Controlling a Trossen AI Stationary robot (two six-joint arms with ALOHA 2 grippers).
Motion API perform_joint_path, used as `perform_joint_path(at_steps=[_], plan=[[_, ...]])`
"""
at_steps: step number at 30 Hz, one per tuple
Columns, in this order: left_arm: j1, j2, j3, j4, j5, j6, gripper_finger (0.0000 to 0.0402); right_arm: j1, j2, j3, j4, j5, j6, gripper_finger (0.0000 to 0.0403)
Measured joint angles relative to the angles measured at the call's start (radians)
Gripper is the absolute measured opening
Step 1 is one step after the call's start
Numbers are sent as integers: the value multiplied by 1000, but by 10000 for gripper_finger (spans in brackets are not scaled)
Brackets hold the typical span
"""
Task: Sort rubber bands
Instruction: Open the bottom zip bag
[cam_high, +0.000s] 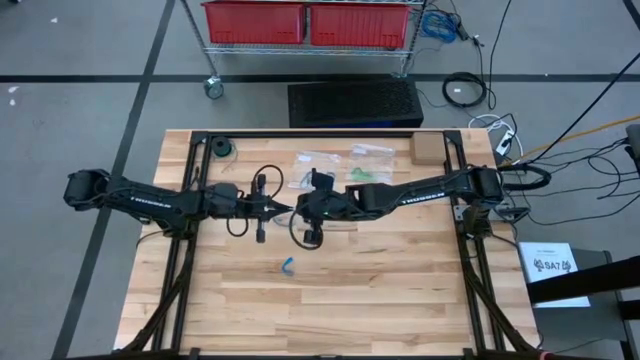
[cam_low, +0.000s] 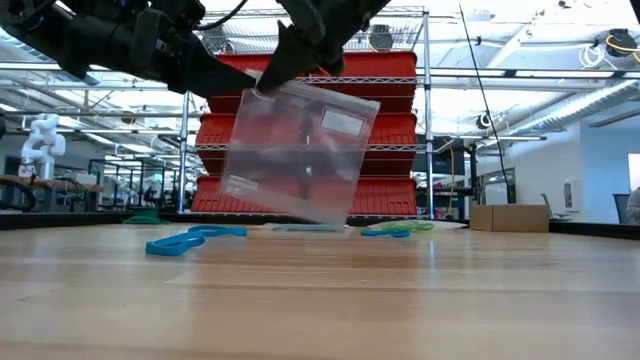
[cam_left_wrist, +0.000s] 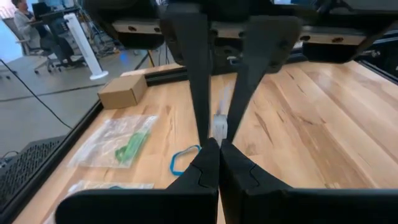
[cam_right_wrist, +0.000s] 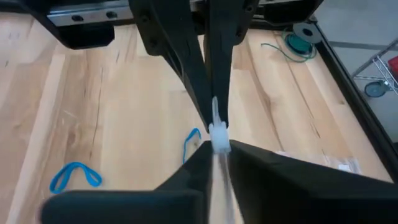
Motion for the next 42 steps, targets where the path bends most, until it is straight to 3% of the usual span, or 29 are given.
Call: perform_joint_path(at_steps=[4,14,32,37,42], plan=[[0,0,0,2,-2,-6,0,0,0,0,-8,1,-4,9],[-1,0,0,-2,-2,-6,0,2,-5,0,-65,7,6,2],[-1,-1,0,0,-2,-7,0,0,-34,-1,-21,-22,-15,111],[-1,0,0,-1,-2,-8,0,-5,-31,-1,27,-101,-13,125],[-1,0,0,1,-2,-8,0,-12,-31,-1,17,-99,-9,123]])
